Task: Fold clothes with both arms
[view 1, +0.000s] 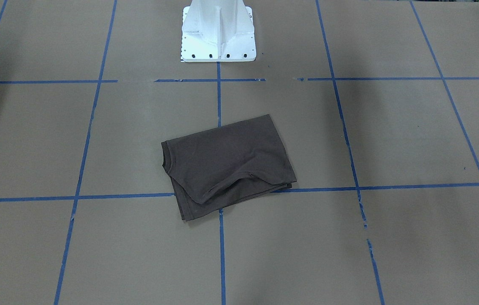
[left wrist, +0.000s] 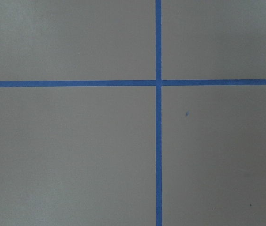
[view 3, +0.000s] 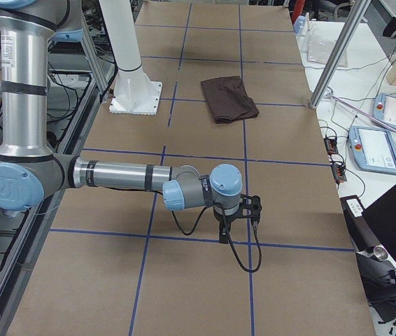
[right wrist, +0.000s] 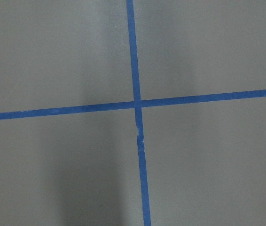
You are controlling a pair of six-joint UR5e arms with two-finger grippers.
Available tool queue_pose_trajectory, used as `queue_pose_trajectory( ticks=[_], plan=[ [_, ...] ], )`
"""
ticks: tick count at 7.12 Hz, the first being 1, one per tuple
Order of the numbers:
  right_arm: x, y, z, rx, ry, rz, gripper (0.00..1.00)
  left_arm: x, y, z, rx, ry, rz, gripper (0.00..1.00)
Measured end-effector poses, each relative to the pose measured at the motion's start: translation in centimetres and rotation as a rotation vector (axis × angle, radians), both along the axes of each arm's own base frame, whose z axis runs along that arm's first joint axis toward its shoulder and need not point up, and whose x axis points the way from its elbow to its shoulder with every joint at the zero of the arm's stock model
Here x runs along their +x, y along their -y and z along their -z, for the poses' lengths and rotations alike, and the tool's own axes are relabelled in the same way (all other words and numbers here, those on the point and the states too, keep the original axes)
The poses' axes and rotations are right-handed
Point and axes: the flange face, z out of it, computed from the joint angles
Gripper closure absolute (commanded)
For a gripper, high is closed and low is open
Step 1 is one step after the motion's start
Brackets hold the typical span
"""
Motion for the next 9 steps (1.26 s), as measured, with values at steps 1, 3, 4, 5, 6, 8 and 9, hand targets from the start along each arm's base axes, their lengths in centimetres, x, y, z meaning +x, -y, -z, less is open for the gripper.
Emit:
queue_pose_trajectory(
  ticks=[1,3,4,5,6,8,9],
  plan=[
    [0.01,-0.1,-0.17,-0.003,0.0,0.001,0.0,-0.08,0.21,0.53,0.017,0.013,0.0,0.0],
    [0.02,-0.25,-0.35,-0.006,-0.001,0.002,0.0,-0.17,0.76,1.09,0.045,0.026,0.001,0.0],
    [0.02,-0.25,-0.35,-0.006,-0.001,0.001,0.0,-0.19,0.75,1.05,0.049,0.024,0.002,0.0],
    [0.02,-0.23,-0.34,-0.005,-0.001,0.001,0.0,-0.22,0.66,0.94,0.05,0.021,0.003,0.0],
    [0.01,-0.21,-0.31,-0.005,0.0,0.001,0.0,-0.28,0.58,0.83,0.059,0.021,0.004,0.0],
    [0.0,-0.19,-0.23,-0.003,0.001,0.001,0.0,-0.4,0.58,0.74,0.082,0.021,0.008,0.0],
    [0.0,-0.19,-0.22,-0.003,0.002,0.001,0.0,-0.42,0.63,0.8,0.086,0.021,0.01,0.0]
  ],
)
